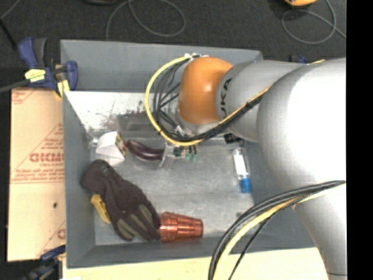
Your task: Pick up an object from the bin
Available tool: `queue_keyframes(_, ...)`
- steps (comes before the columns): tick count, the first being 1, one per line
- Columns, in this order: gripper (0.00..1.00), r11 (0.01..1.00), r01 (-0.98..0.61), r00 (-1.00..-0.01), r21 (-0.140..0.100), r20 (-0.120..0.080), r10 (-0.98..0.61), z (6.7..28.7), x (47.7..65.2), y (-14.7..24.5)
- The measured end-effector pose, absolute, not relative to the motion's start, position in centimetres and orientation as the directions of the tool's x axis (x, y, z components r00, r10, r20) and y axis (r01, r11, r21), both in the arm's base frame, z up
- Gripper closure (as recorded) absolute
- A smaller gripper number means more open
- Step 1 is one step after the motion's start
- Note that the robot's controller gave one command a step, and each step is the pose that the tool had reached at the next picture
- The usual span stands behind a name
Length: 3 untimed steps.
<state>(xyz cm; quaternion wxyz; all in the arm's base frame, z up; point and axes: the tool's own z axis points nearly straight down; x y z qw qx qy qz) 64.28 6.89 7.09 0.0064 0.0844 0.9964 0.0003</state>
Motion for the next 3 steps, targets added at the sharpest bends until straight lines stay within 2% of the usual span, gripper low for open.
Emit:
queue_keyframes(1, 1.0, 0.983, 0.181, -0.983, 0.002, -0.008, 0.181, 9.0, 64.1, 6.9)
queue_keyframes(2, 1.0, 0.985, 0.174, -0.985, 0.003, -0.014, 0.175, 11.3, 64.3, 6.9)
queue_keyframes(3, 1.0, 0.985, 0.173, -0.985, 0.004, -0.021, 0.173, 12.3, 64.5, 6.8)
